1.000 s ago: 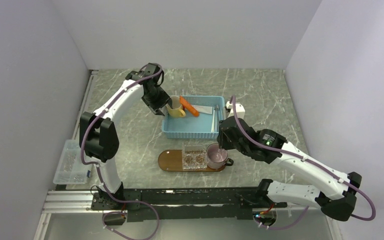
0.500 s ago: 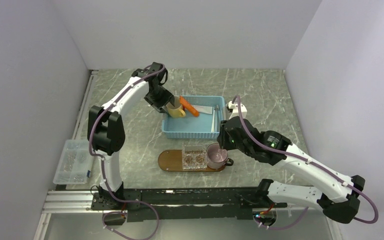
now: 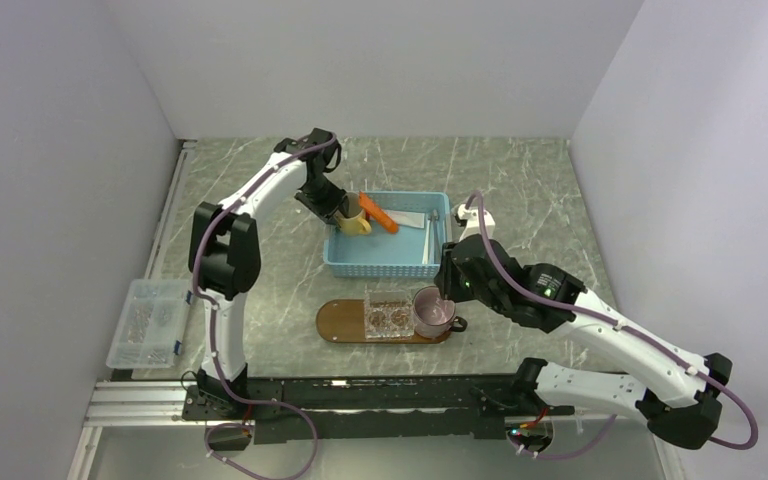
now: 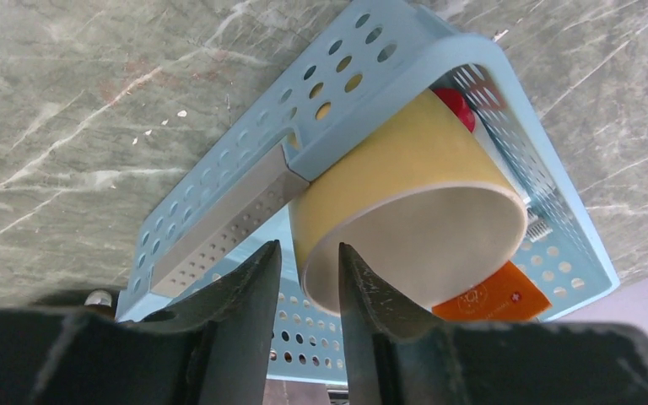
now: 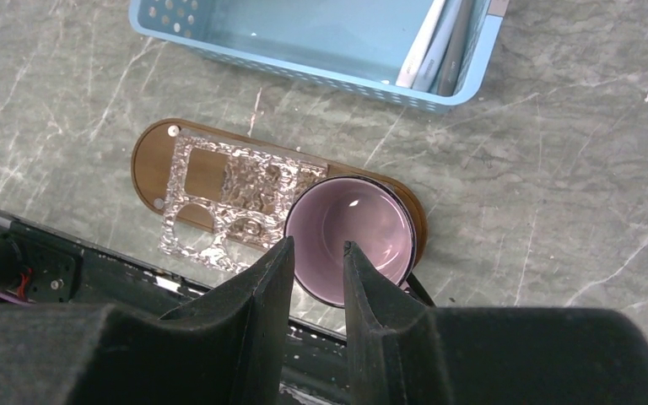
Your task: Prepare toiletry sets of a toothbrush and toothpaste on the tray
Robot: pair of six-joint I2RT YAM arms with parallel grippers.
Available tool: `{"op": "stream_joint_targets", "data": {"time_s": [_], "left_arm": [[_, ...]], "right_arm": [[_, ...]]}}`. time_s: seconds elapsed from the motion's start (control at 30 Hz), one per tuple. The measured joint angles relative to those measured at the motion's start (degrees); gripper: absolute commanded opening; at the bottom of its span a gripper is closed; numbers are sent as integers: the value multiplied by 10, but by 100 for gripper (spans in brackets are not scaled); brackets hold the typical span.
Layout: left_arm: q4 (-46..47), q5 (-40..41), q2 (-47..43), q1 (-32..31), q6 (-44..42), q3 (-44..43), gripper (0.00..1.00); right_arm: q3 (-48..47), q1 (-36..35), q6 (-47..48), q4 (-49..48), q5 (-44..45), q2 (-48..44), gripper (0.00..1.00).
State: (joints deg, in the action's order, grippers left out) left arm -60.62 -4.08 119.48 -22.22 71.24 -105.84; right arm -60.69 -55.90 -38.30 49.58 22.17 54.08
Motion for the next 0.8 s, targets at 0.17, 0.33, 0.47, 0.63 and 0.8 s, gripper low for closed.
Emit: {"op": "stream_joint_targets", "data": {"time_s": [0.17,0.33,0.47,0.63,0.8], "left_arm": [[0,-3,13,0,-1,-7,23],[-1,-1,15,0,-4,-9,0],[1,-1,15,0,-6,-9,0],[2,-1,15,0,-15,-9,0],[-5,-1,15,0,-47,-23,0]], "right_arm": [[11,0,0,0,0,-1,31],[14,3,0,0,0,-6,31],[16,3,0,0,0,-14,30],[16,4,0,1,0,-16,30],[16,4,0,1,0,-17,30]]}}
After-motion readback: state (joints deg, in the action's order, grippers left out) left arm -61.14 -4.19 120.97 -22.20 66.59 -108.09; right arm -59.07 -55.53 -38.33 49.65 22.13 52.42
